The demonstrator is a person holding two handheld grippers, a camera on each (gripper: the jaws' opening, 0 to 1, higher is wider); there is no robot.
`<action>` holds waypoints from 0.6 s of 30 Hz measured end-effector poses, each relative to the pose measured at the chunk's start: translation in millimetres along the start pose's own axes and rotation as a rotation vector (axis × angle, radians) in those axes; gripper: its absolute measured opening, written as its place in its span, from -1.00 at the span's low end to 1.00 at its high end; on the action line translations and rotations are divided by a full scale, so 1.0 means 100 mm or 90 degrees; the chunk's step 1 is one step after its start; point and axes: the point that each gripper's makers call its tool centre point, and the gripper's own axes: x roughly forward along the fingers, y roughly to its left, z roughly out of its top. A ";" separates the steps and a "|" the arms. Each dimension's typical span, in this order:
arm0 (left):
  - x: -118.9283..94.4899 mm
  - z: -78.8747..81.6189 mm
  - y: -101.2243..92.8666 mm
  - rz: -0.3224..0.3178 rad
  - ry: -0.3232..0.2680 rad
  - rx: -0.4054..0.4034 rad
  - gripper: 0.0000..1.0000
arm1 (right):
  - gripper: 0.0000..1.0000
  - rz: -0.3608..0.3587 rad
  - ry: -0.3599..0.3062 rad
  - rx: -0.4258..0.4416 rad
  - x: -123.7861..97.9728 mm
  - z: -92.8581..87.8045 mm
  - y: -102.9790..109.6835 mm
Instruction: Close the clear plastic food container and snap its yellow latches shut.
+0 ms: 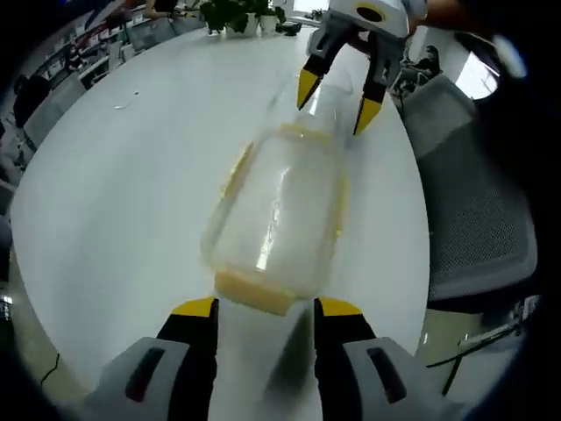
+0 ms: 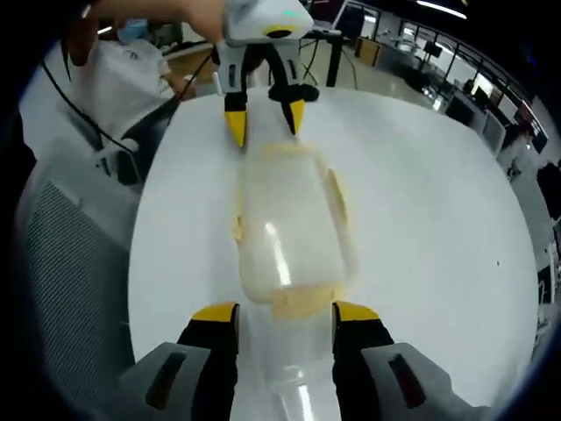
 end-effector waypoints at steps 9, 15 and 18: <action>0.06 0.00 0.05 -0.001 0.013 0.044 -0.14 | -0.13 0.001 0.014 -0.010 0.04 -0.02 -0.04; 0.07 0.01 0.07 -0.004 0.015 0.081 -0.14 | -0.10 0.005 0.022 -0.025 0.08 -0.02 -0.05; 0.08 0.01 0.09 -0.008 0.017 0.095 -0.14 | -0.09 0.005 0.023 -0.029 0.11 -0.01 -0.07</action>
